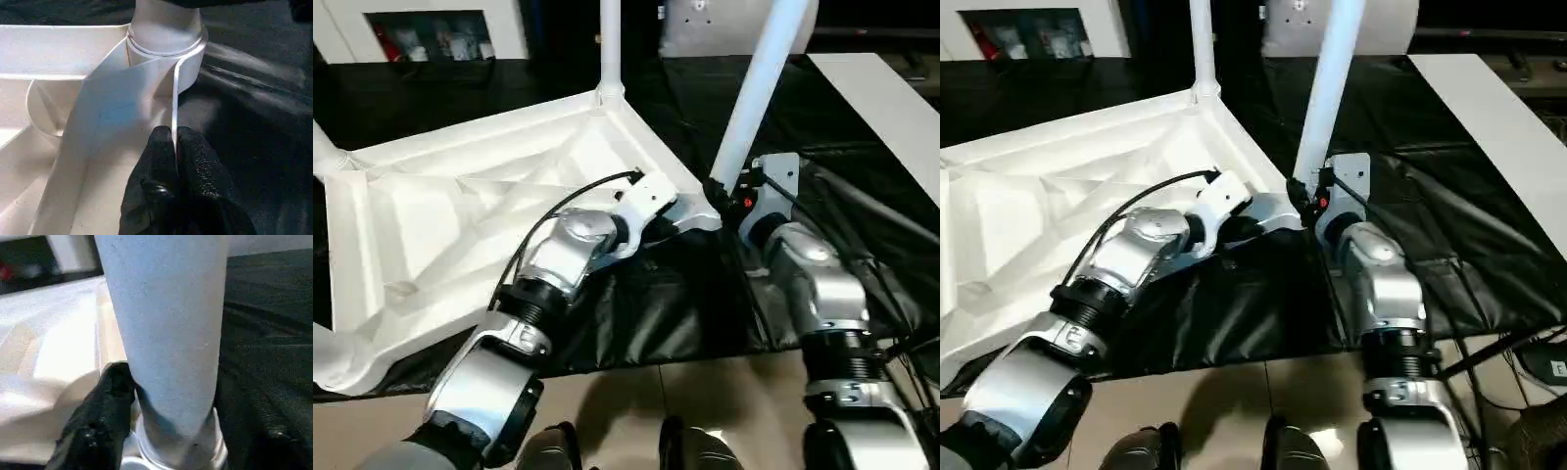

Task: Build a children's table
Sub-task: Rotate leg to tighten, then rotate table base

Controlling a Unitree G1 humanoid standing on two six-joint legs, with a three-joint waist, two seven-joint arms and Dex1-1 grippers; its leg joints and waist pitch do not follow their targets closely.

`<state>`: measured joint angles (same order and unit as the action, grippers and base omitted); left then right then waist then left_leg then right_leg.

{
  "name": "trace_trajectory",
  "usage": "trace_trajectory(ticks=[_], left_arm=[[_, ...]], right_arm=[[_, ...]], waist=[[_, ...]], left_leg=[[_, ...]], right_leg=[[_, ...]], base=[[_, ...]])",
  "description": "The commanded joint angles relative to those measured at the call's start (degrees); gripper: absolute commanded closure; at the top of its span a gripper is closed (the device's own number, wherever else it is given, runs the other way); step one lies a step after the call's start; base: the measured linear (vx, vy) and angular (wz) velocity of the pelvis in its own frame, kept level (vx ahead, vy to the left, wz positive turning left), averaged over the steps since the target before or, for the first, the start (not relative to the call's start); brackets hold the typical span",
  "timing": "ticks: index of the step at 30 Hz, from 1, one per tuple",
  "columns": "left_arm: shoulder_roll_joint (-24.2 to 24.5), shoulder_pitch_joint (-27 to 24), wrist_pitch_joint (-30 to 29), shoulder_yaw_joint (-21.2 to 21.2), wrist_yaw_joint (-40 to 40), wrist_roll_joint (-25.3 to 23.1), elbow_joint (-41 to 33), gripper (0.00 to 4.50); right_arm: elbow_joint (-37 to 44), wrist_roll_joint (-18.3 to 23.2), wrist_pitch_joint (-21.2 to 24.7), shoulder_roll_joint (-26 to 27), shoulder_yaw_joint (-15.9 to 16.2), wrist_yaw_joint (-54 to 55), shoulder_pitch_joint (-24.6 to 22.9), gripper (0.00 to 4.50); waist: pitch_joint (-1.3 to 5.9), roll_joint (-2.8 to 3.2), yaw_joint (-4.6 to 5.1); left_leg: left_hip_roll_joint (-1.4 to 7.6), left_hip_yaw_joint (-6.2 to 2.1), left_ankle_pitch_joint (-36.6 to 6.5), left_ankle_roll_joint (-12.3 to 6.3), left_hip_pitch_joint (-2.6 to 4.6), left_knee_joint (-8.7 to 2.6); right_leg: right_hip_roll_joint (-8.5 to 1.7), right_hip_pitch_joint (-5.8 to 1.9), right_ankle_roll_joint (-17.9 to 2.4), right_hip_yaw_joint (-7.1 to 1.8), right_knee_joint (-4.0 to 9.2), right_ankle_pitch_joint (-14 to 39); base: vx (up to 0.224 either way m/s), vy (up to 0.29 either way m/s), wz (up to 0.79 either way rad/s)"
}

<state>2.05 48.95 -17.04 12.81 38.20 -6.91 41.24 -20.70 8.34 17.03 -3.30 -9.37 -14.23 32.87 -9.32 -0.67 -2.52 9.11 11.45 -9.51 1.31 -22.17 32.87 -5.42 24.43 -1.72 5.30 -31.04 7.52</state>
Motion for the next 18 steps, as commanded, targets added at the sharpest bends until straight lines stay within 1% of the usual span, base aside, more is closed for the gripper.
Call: trace_trajectory(ticks=[1,3,4,5,6,7,8,9,10,11,12,13,14,15,16,17,18], left_arm=[[-3.24,1.34,1.08,0.98,-1.88,0.35,-0.32,4.5],[-2.83,0.96,1.69,1.56,-1.18,-0.08,-0.63,4.5],[-2.62,0.76,1.88,1.68,-0.88,-0.12,-0.74,4.5],[-2.45,0.59,2.04,1.78,-0.63,-0.15,-0.83,4.5],[-1.53,-0.04,3.4,2.34,0.89,-0.19,-1.09,4.5],[-1.08,-0.3,3.7,2.46,1.37,-0.18,-1.17,4.5],[-0.2,-0.66,5.17,2.85,2.68,-0.23,-1.17,4.5],[-0.17,-0.67,5.24,2.87,2.73,-0.23,-1.17,4.5],[0.24,-0.82,6.14,3.09,3.45,-0.26,-1.13,4.5],[0.72,-0.97,6.52,3.07,3.87,-0.38,-0.97,4.5],[1.35,-1.11,7.84,3.27,4.67,-0.61,-0.74,4.5],[1.87,-1.25,8.23,3.3,5.19,-0.72,-0.63,4.5],[2.38,-1.34,8.53,3.18,5.47,-0.78,-0.41,4.5],[3.14,-1.34,10.51,3.29,6.03,-0.92,0.05,4.5],[3.26,-1.37,10.97,3.34,6.35,-0.82,0.1,4.5],[3.5,-1.41,11.82,3.44,6.93,-0.63,0.2,4.5],[3.71,-1.46,11.94,3.35,7.05,-0.43,0.24,4.5]], right_arm=[[-0.29,0.73,0.49,2.94,3.6,-1.86,-0.37,1.64],[0.17,0.71,-0.08,2.22,3.66,-2.67,-0.9,1.46],[0.36,0.88,-0.2,1.78,3.44,-2.93,-1.12,1.43],[0.52,1.04,-0.34,1.34,3.26,-3.19,-1.3,1.33],[1.27,1.53,-1.16,-1.08,2.72,-5.05,-2.16,1.11],[1.73,1.74,-1.38,-2.35,2.38,-6.12,-2.65,1.11],[2.76,2.31,-1.77,-4.62,1.81,-8.6,-3.63,1.06],[2.8,2.33,-1.79,-4.7,1.79,-8.69,-3.67,0.89],[3.32,2.65,-1.98,-5.7,1.52,-9.93,-4.14,0.89],[4.09,2.97,-2.03,-7.21,0.91,-11.32,-4.93,0.76],[5.0,3.33,-2.06,-9.0,0.31,-13.04,-5.93,0.67],[5.97,3.56,-1.94,-10.65,-0.25,-14.33,-6.96,0.59],[6.96,4.04,-1.6,-12.27,-1.19,-15.43,-8.06,0.53],[8.43,5.29,-0.92,-14.15,-2.74,-17.01,-9.56,0.44],[8.68,5.54,-0.83,-14.55,-2.9,-17.36,-9.86,0.33],[9.14,6.01,-0.67,-15.28,-3.19,-18.0,-10.43,0.23],[9.82,6.23,-0.57,-16.38,-3.45,-18.62,-11.33,0.16]], waist=[[4.59,-0.08,-0.31],[4.77,-0.13,-0.56],[4.78,0.0,-0.73],[4.82,-0.1,-0.81],[4.8,-0.26,-0.97],[4.8,-0.23,-1.3],[4.85,-0.28,-1.47],[4.88,-0.4,-1.5],[4.88,-0.39,-1.61],[4.78,-0.59,-1.55],[4.8,-0.57,-1.71],[4.64,-0.57,-1.89],[4.64,-0.57,-1.89],[4.54,-0.74,-2.16],[4.57,-0.71,-2.25],[4.52,-0.76,-2.3],[4.46,-0.86,-2.17]], left_leg=[[4.0,-2.31,-15.84,-2.68,1.51,-4.63],[3.84,-1.97,-13.21,-4.09,1.49,-4.38],[3.78,-1.92,-11.95,-4.89,1.39,-4.28],[3.77,-1.9,-11.38,-5.27,1.31,-4.25],[3.68,-1.85,-10.63,-5.97,1.21,-4.16],[3.71,-1.73,-10.23,-6.59,1.37,-4.07],[3.73,-1.74,-9.83,-6.83,1.43,-4.03],[3.68,-1.72,-9.19,-7.5,1.16,-3.95],[3.72,-1.81,-8.78,-7.91,1.02,-3.93],[3.69,-1.75,-8.81,-8.05,0.97,-3.9],[3.66,-1.76,-8.73,-8.22,0.99,-3.85],[3.71,-1.72,-9.26,-8.29,1.05,-3.84],[3.71,-1.72,-9.26,-8.29,1.05,-3.84],[3.61,-1.67,-9.6,-8.29,1.01,-3.81],[3.61,-1.75,-9.36,-8.31,0.97,-3.84],[3.52,-1.75,-9.39,-8.43,0.9,-3.84],[3.49,-1.86,-9.48,-8.17,0.69,-3.87]], right_leg=[[-4.53,-2.69,-10.52,-3.13,3.4,19.71],[-4.53,-2.94,-11.62,-3.21,2.97,15.93],[-4.54,-3.04,-12.01,-3.22,2.82,14.74],[-4.52,-3.13,-12.03,-3.19,2.79,14.34],[-4.51,-3.23,-12.01,-3.13,2.77,14.18],[-4.51,-3.21,-11.79,-3.13,2.83,14.35],[-4.43,-3.27,-11.72,-3.09,2.78,14.07],[-4.37,-3.4,-11.82,-3.11,2.64,13.5],[-4.38,-3.43,-12.04,-3.02,2.52,13.54],[-4.33,-3.37,-11.91,-3.04,2.6,13.77],[-4.28,-3.39,-11.86,-3.01,2.58,14.28],[-4.18,-3.27,-11.44,-3.04,2.71,15.19],[-4.18,-3.27,-11.44,-3.04,2.71,15.19],[-4.18,-3.36,-10.76,-3.08,2.92,16.91],[-4.24,-3.39,-10.67,-3.03,2.83,17.53],[-4.22,-3.39,-10.47,-2.96,3.0,18.09],[-4.21,-3.47,-10.01,-2.85,3.0,19.08]], base=[[0.0,0.0,0.0],[0.0,0.0,0.0],[0.0,0.0,0.0],[0.0,0.0,0.0],[0.0,0.0,0.0],[0.0,0.0,0.0],[0.0,0.0,0.0],[0.0,0.0,0.0],[0.0,0.0,0.0],[0.0,0.0,0.0],[0.0,0.0,0.0],[0.0,0.0,0.0],[0.0,0.0,0.0],[0.0,0.0,0.0],[0.0,0.0,0.0],[0.0,0.0,0.0],[0.0,0.0,0.0]])
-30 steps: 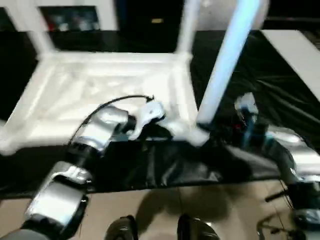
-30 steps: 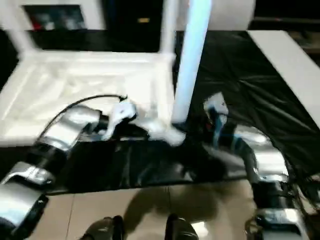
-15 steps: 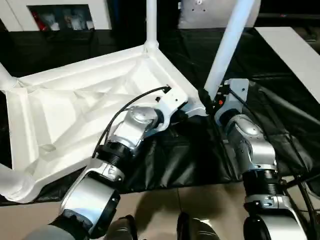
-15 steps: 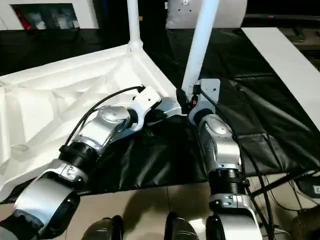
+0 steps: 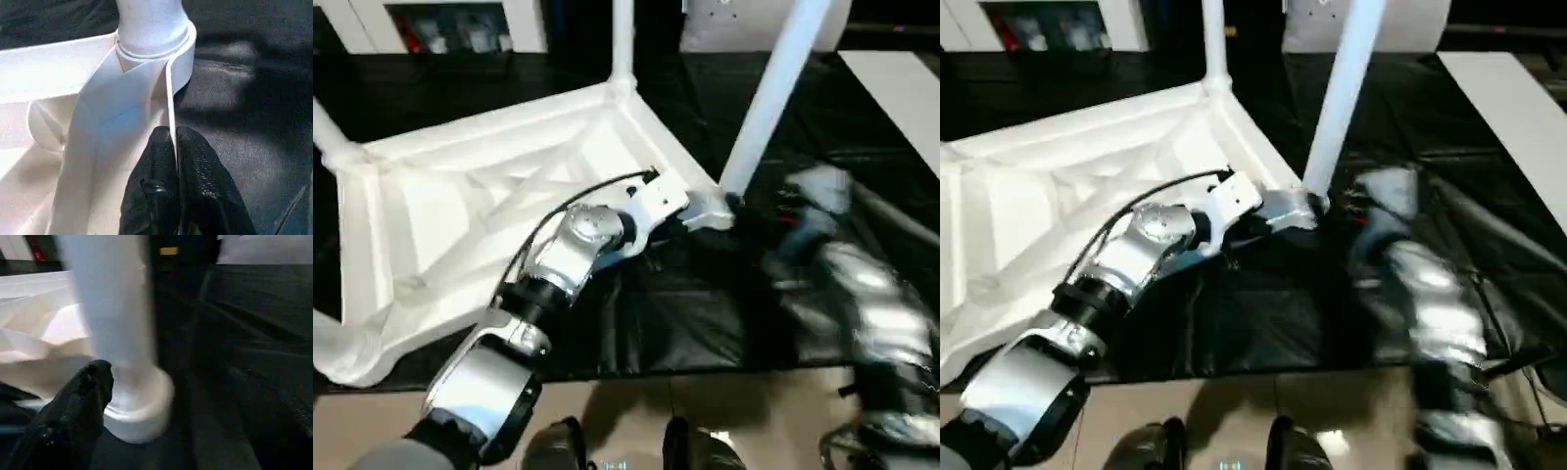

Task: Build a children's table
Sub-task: Rotate table base

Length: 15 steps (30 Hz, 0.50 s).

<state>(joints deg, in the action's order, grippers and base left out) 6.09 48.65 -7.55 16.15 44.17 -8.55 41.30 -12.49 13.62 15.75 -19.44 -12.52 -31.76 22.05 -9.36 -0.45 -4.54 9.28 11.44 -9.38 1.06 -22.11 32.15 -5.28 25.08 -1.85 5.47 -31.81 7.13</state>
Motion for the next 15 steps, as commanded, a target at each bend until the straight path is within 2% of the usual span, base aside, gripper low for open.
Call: trace_trajectory(ticks=[1,3,5,8,9,10,12,15], left_arm=[[-0.26,-1.24,3.27,-0.92,1.87,2.66,-0.07,4.5],[-0.26,-1.29,3.21,-1.21,2.04,3.18,-0.25,4.5],[-0.3,-1.46,1.7,-2.09,3.49,4.9,-1.66,4.07],[-0.27,-1.61,0.01,-3.25,4.91,6.62,-3.68,3.93],[0.1,-1.73,-0.65,-3.69,5.53,7.14,-5.03,3.84],[0.52,-1.81,-1.59,-3.97,5.79,7.43,-6.31,3.68],[1.17,-2.09,-2.92,-4.23,6.01,7.69,-8.0,3.59],[3.09,-3.16,-5.92,-4.36,6.99,8.07,-12.03,3.48]], right_arm=[[3.57,2.23,1.47,-2.52,-1.56,-3.13,-3.3,0.16],[4.2,2.66,1.71,-3.17,-1.85,-3.74,-4.2,0.03],[7.05,4.21,2.64,-4.38,-1.66,-6.15,-7.06,0.0],[11.88,7.01,5.08,-4.86,-0.82,-9.1,-10.19,0.0],[14.46,8.2,6.07,-4.68,0.11,-10.01,-11.25,0.0],[16.05,8.89,6.77,-4.32,0.93,-10.18,-11.55,0.0],[17.49,9.37,7.23,-3.83,1.84,-9.86,-11.65,0.0],[19.02,9.86,8.27,-2.43,3.09,-8.43,-10.89,0.0]], waist=[[4.49,-1.07,-0.08],[4.5,-1.12,-0.06],[4.49,-1.4,0.04],[4.66,-1.05,-0.29],[4.64,-0.71,-0.33],[4.56,-0.83,-0.27],[4.42,-0.54,-0.32],[4.1,-0.41,-0.24]], left_leg=[[3.31,-1.77,-10.16,-7.94,0.83,-3.09],[3.41,-1.8,-9.89,-8.19,0.7,-3.13],[3.3,-1.75,-9.7,-8.51,0.62,-3.05],[3.64,-1.82,-8.58,-9.5,0.64,-2.94],[3.77,-1.89,-8.34,-9.73,0.7,-2.95],[3.88,-1.92,-8.14,-9.81,0.64,-2.98],[3.97,-1.99,-8.49,-9.63,0.64,-3.05],[4.01,-2.07,-11.21,-7.22,0.75,-3.46]], right_leg=[[-4.3,-3.99,-9.51,-3.0,4.06,20.56],[-4.21,-4.01,-9.87,-2.97,3.88,19.95],[-4.2,-4.07,-10.21,-2.91,3.84,19.8],[-4.29,-3.94,-11.29,-2.91,3.6,17.92],[-4.18,-3.79,-11.65,-2.84,3.53,16.8],[-4.18,-3.75,-11.97,-2.87,3.38,15.99],[-4.27,-3.65,-12.15,-2.84,3.46,16.3],[-4.43,-3.52,-11.22,-2.96,3.79,20.32]], base=[[0.0,0.0,0.0],[0.0,0.0,0.0],[0.0,0.0,0.0],[0.0,0.0,0.0],[0.0,0.0,0.0],[0.0,0.0,0.0],[0.0,0.0,0.0],[0.0,0.0,0.0]])
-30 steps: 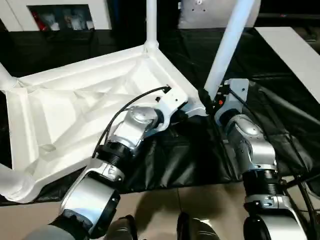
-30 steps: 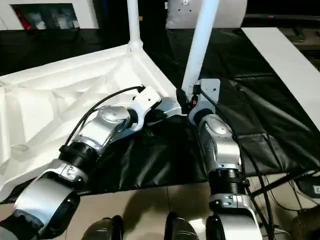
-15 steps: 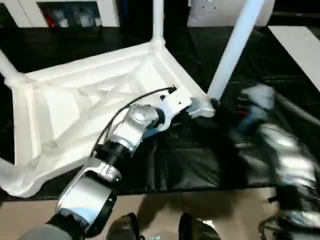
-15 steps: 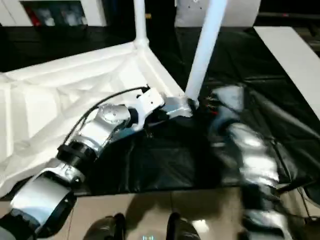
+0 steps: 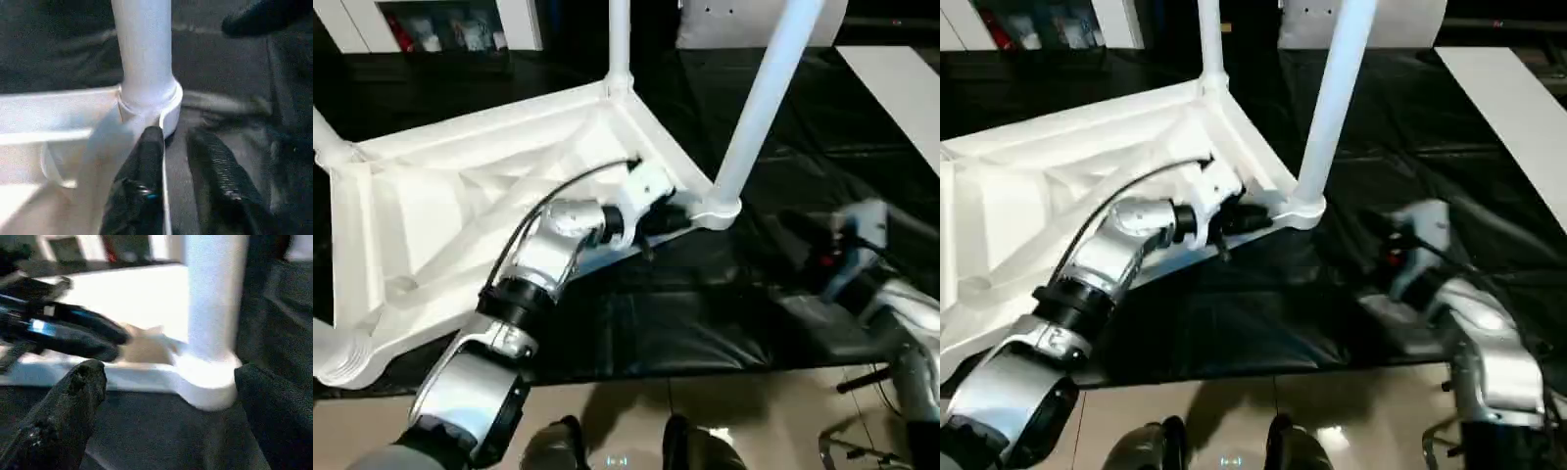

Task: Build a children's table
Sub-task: Rotate table base

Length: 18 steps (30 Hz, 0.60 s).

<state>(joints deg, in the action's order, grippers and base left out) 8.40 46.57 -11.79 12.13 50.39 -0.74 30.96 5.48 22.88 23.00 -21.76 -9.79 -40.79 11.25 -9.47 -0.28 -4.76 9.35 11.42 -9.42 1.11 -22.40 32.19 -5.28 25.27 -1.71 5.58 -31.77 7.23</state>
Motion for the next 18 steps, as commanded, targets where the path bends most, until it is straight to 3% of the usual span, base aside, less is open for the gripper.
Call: trace_trajectory(ticks=[1,3,5,8,9,10,11,13,14,15,17,18], left_arm=[[2.93,-2.45,-3.96,-0.08,2.08,0.27,-5.24,3.31],[8.01,-5.99,-8.61,0.21,5.48,0.72,-13.2,3.15],[9.9,-7.39,-10.29,-0.04,6.28,1.02,-16.18,3.01],[17.46,-13.23,-17.99,-2.76,10.23,4.66,-28.44,2.76],[19.79,-14.92,-19.83,-3.52,11.48,5.63,-31.73,2.68],[20.09,-15.13,-20.02,-3.6,11.64,5.71,-32.11,2.59],[20.35,-15.29,-20.17,-3.61,11.77,5.72,-32.41,2.53],[26.9,-19.39,-24.01,-3.35,15.39,6.35,-39.52,2.31],[27.58,-19.83,-24.49,-3.24,15.81,6.48,-40.25,2.31],[30.1,-21.71,-26.63,-2.81,17.33,7.16,-43.35,2.16],[31.93,-23.63,-28.64,-2.39,18.21,7.68,-46.27,1.96],[32.98,-24.69,-30.07,-2.16,18.15,8.25,-48.23,1.9]], right_arm=[[1.65,0.55,1.38,0.98,1.32,1.38,0.67,0.0],[2.05,-0.08,2.3,2.98,3.51,2.64,2.24,0.0],[2.19,-0.37,2.63,3.65,4.36,3.06,2.79,0.0],[0.61,-1.1,3.33,5.98,8.04,3.83,6.08,0.0],[-0.63,-2.13,2.77,6.61,9.37,3.93,7.5,0.0],[-0.83,-2.32,2.65,6.69,9.56,3.94,7.7,0.0],[-1.03,-2.48,2.58,6.77,9.67,4.0,7.89,0.0],[-7.97,-7.19,0.42,9.27,12.65,6.63,13.51,0.0],[-8.93,-7.74,0.18,9.59,12.93,7.08,14.22,0.0],[-13.87,-10.39,-0.94,11.04,14.03,9.55,17.66,0.0],[-21.04,-12.73,-3.12,13.18,14.56,12.92,22.03,0.0],[-25.44,-14.11,-4.79,14.29,14.8,15.68,24.56,0.0]], waist=[[4.13,-0.37,-0.04],[4.14,-0.42,0.46],[4.21,0.01,0.77],[4.12,0.48,0.82],[4.06,0.55,1.24],[3.96,0.82,1.32],[3.89,0.73,1.32],[4.24,1.25,1.08],[3.91,1.07,1.5],[4.26,1.36,1.27],[3.94,1.35,1.55],[4.17,1.49,1.46]], left_leg=[[3.95,-2.16,-11.66,-6.39,1.05,-3.59],[3.96,-2.29,-10.94,-5.35,0.75,-3.84],[4.08,-2.05,-10.99,-4.4,1.42,-3.74],[4.22,-2.19,-10.35,-3.23,1.21,-3.99],[4.17,-2.17,-10.61,-2.76,1.17,-4.11],[4.08,-1.92,-11.11,-2.34,1.59,-4.02],[3.97,-1.82,-11.3,-2.32,1.53,-4.02],[4.13,-2.06,-10.75,-0.82,1.63,-4.1],[3.92,-1.99,-10.71,-0.84,1.4,-4.24],[4.0,-2.01,-10.32,0.15,1.96,-4.0],[3.69,-1.67,-10.71,0.35,1.92,-4.07],[3.77,-1.73,-10.19,0.52,1.97,-3.92]], right_leg=[[-4.53,-3.66,-10.86,-3.11,3.81,21.21],[-4.5,-3.84,-11.06,-3.23,3.43,20.7],[-4.31,-3.33,-11.47,-3.45,3.25,19.56],[-4.38,-3.48,-12.78,-3.54,2.54,17.24],[-4.22,-3.52,-12.75,-3.56,2.48,17.15],[-4.02,-3.1,-12.83,-3.68,2.63,17.13],[-3.97,-3.21,-12.68,-3.73,2.77,17.14],[-4.18,-3.31,-13.45,-3.7,1.99,15.51],[-3.92,-3.25,-13.33,-3.75,2.15,15.62],[-4.19,-3.2,-13.84,-3.83,1.76,14.92],[-3.95,-3.17,-14.02,-4.0,2.09,15.18],[-4.06,-3.28,-14.48,-4.08,1.76,14.01]], base=[[0.0,0.0,0.0],[0.0,0.0,0.0],[0.0,0.0,0.0],[0.0,0.0,0.0],[0.0,0.0,0.0],[0.0,0.0,0.0],[0.0,0.0,0.0],[0.0,0.0,0.0],[0.0,0.0,0.0],[0.0,0.0,0.0],[0.0,0.0,0.0],[0.0,0.0,0.0]])
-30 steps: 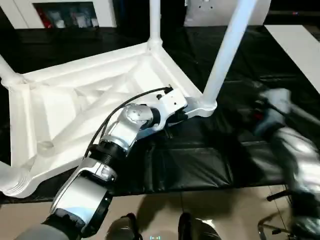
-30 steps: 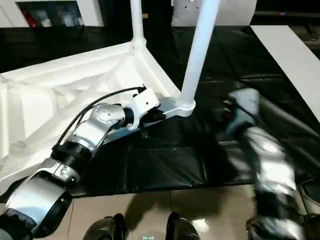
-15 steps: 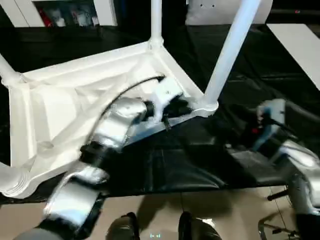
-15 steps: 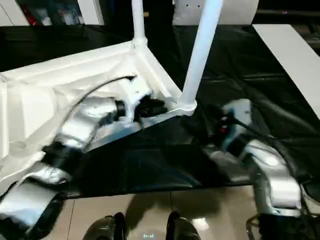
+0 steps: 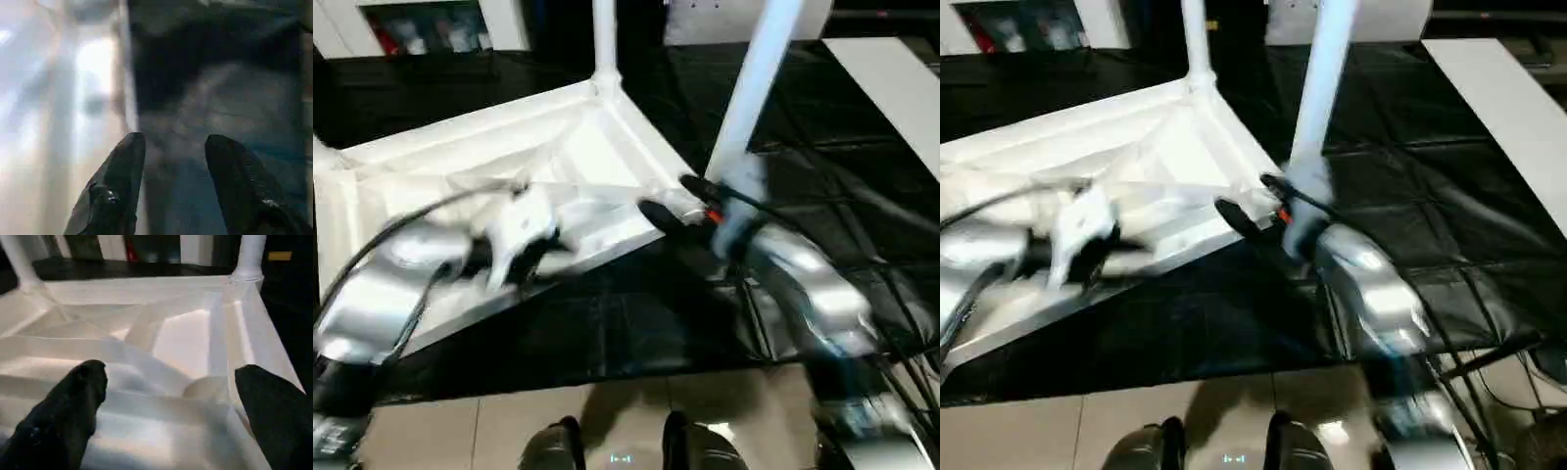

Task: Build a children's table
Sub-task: Rotate table base

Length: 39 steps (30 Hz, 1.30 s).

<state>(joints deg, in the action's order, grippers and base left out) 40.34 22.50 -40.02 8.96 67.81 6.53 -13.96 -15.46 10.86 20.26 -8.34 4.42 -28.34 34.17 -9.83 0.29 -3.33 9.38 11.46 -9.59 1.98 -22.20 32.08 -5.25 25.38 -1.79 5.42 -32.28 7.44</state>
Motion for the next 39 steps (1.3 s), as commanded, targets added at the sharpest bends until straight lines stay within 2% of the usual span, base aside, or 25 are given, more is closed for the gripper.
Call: trace_trajectory(ticks=[1,2,3,4,5,6,8,11,13,15,17,20,22,24,25,27,29,30,33,35,38,39], left_arm=[[1.67,-1.29,-2.97,1.19,0.71,1.52,-4.6,1.82],[1.99,-1.6,-3.71,1.24,0.63,1.89,-5.32,1.74],[2.15,-1.75,-4.08,1.26,0.58,2.08,-5.66,1.74],[2.43,-2.2,-4.91,1.3,0.11,2.44,-6.73,1.65],[2.37,-2.41,-5.28,1.39,-0.13,2.56,-7.1,1.51],[2.14,-2.98,-5.82,1.67,-0.74,2.57,-7.8,1.51],[2.12,-4.36,-5.72,2.59,-2.62,0.84,-8.31,1.51],[2.59,-5.32,-5.34,3.38,-4.11,-0.81,-7.94,1.51],[3.06,-5.62,-4.93,4.03,-5.13,-1.61,-7.41,1.51],[3.35,-5.84,-3.94,4.63,-6.42,-2.61,-6.57,1.51],[3.32,-5.87,-3.83,4.69,-6.98,-2.78,-6.26,1.51],[3.35,-5.81,-2.68,5.02,-8.57,-4.01,-4.83,1.51],[2.76,-5.59,-1.93,4.85,-10.38,-4.96,-3.66,1.51],[1.32,-4.95,-1.04,4.62,-12.67,-6.03,-2.23,1.51],[0.7,-4.67,-0.82,4.5,-13.53,-6.34,-1.68,1.51],[-2.15,-3.43,0.47,4.15,-18.02,-7.46,0.52,1.51],[-3.33,-2.88,1.1,3.96,-20.04,-7.95,1.56,1.51],[-5.55,-2.18,2.43,3.08,-23.51,-8.24,3.23,1.51],[-7.66,-1.99,3.18,1.77,-26.22,-7.85,4.04,1.51],[-12.31,-2.71,5.67,-2.08,-31.06,-6.19,4.83,1.51],[-15.88,-3.55,7.43,-5.52,-34.81,-4.63,5.15,1.51],[-19.78,-5.31,12.05,-9.64,-38.18,-1.92,4.87,1.51]], right_arm=[[-8.01,-3.29,-3.56,1.58,0.91,5.34,3.63,0.0],[-10.07,-3.72,-4.5,2.03,1.01,6.36,4.79,0.0],[-11.07,-3.9,-4.96,2.25,1.05,6.84,5.35,0.0],[-14.34,-3.87,-6.09,3.27,0.35,8.47,7.03,0.0],[-16.44,-4.29,-7.03,3.77,0.02,10.16,8.12,0.0],[-20.89,-5.04,-9.27,4.92,-0.84,13.82,10.4,0.0],[-28.25,-5.94,-12.43,6.4,-3.95,22.27,14.16,0.0],[-32.61,-3.87,-13.82,7.05,-7.88,26.89,16.49,0.0],[-35.33,-2.33,-15.27,6.7,-10.22,29.09,17.96,0.0],[-37.81,-1.59,-17.47,5.39,-12.1,32.06,19.27,0.0],[-39.15,-1.46,-18.47,4.68,-12.72,32.9,19.88,0.0],[-42.41,-1.35,-20.77,1.76,-14.28,34.66,21.1,0.0],[-44.81,-1.85,-22.45,-0.68,-15.21,35.63,21.84,0.0],[-45.54,-2.64,-23.52,-2.87,-15.56,35.83,21.82,0.0],[-45.68,-2.9,-23.81,-3.62,-15.63,35.89,21.76,0.0],[-46.8,-3.38,-25.18,-6.12,-16.08,36.29,21.69,0.0],[-47.42,-3.56,-25.82,-7.23,-16.19,36.48,21.73,0.0],[-48.54,-3.64,-27.04,-9.16,-16.24,36.48,21.79,0.0],[-49.19,-4.01,-28.19,-10.4,-15.99,36.0,21.8,0.0],[-47.82,-5.37,-29.93,-10.81,-14.62,33.26,20.89,0.0],[-46.01,-5.8,-30.66,-10.29,-13.69,30.8,19.87,0.0],[-42.52,-4.12,-31.17,-9.07,-13.21,24.97,17.92,0.0]], waist=[[4.36,0.86,0.12],[4.53,0.97,-0.04],[4.3,1.06,-0.01],[4.39,1.12,-0.1],[4.22,0.77,-0.01],[4.36,0.86,0.12],[4.22,0.75,0.28],[4.12,0.82,0.23],[4.15,0.93,-0.04],[4.22,0.92,-0.19],[4.3,0.87,-0.27],[4.49,0.73,-0.51],[4.46,0.72,-0.86],[4.48,0.62,-1.11],[4.52,0.64,-1.04],[4.67,0.69,-1.11],[4.68,0.64,-1.01],[4.79,0.43,-1.01],[4.83,0.14,-0.76],[4.86,0.1,-0.48],[4.7,-0.11,0.27],[4.5,-0.21,0.57]], left_leg=[[3.69,-1.71,-10.09,-0.16,1.58,-3.94],[3.72,-1.7,-10.2,0.18,1.85,-3.82],[3.66,-1.66,-10.66,0.37,1.76,-3.87],[3.71,-1.65,-10.74,0.53,1.89,-3.82],[3.63,-1.67,-10.87,0.39,1.71,-3.94],[3.63,-1.74,-10.54,0.75,1.61,-3.84],[3.61,-1.73,-11.32,1.17,1.55,-3.79],[3.48,-1.55,-13.79,1.42,1.95,-3.76],[3.44,-1.55,-14.73,1.67,2.13,-3.8],[3.43,-1.63,-15.22,1.88,2.0,-3.8],[3.35,-1.6,-15.05,1.94,2.04,-3.71],[3.18,-1.56,-13.91,1.32,1.67,-3.52],[3.15,-1.35,-13.78,0.89,1.91,-3.33],[3.14,-1.31,-13.74,0.63,1.88,-3.26],[3.05,-1.38,-13.18,0.52,1.6,-3.23],[3.06,-1.39,-12.65,0.28,1.68,-3.05],[2.98,-1.4,-12.36,-0.05,1.41,-2.98],[2.87,-1.41,-11.85,-0.86,1.15,-2.82],[2.62,-1.42,-10.29,-2.42,0.59,-2.57],[2.6,-1.33,-9.22,-3.79,0.45,-2.31],[2.59,-1.52,-9.39,-5.46,0.0,-2.28],[2.51,-1.45,-10.04,-6.36,-0.13,-2.22]], right_leg=[[-3.99,-3.45,-14.64,-3.92,2.28,13.62],[-4.1,-3.37,-14.85,-3.9,2.11,13.49],[-3.96,-3.37,-14.76,-3.95,2.12,13.55],[-3.99,-3.42,-14.61,-4.0,1.98,12.93],[-3.78,-3.52,-14.46,-3.95,2.1,13.0],[-4.01,-3.57,-14.63,-4.04,1.8,12.84],[-4.1,-3.55,-14.29,-4.1,1.93,13.99],[-3.77,-3.17,-12.37,-4.19,2.18,16.55],[-3.53,-3.0,-11.72,-4.07,2.1,16.04],[-3.57,-3.08,-11.51,-4.02,2.01,15.87],[-3.5,-3.13,-11.4,-3.99,1.9,15.38],[-3.48,-3.34,-11.84,-3.92,1.6,13.55],[-3.43,-3.18,-12.0,-3.97,1.74,13.99],[-3.33,-3.2,-11.7,-3.92,1.79,14.17],[-3.21,-3.37,-11.68,-3.82,1.64,13.73],[-3.15,-3.35,-11.89,-3.76,1.57,12.63],[-3.1,-3.43,-12.26,-3.71,1.52,11.77],[-3.23,-3.74,-12.56,-3.66,1.47,11.01],[-3.28,-4.12,-12.93,-3.53,1.4,10.45],[-3.27,-4.19,-13.4,-3.42,1.56,9.99],[-3.25,-4.38,-13.39,-3.06,1.76,11.15],[-3.2,-4.36,-13.17,-2.97,2.1,11.62]], base=[[0.0,0.0,0.0],[0.0,0.0,0.0],[0.0,0.0,0.0],[0.0,0.0,0.0],[0.0,0.0,0.0],[0.0,0.0,0.0],[0.0,0.0,0.0],[0.0,0.0,0.0],[0.0,0.0,0.0],[0.0,0.0,0.0],[0.0,0.0,0.0],[0.0,0.0,0.0],[0.0,0.0,0.0],[0.0,0.0,0.0],[0.0,0.0,0.0],[0.0,0.0,0.0],[0.0,0.0,0.0],[0.0,0.0,0.0],[0.0,0.0,0.0],[0.0,0.0,0.0],[0.0,0.0,0.0],[0.0,0.0,0.0]])
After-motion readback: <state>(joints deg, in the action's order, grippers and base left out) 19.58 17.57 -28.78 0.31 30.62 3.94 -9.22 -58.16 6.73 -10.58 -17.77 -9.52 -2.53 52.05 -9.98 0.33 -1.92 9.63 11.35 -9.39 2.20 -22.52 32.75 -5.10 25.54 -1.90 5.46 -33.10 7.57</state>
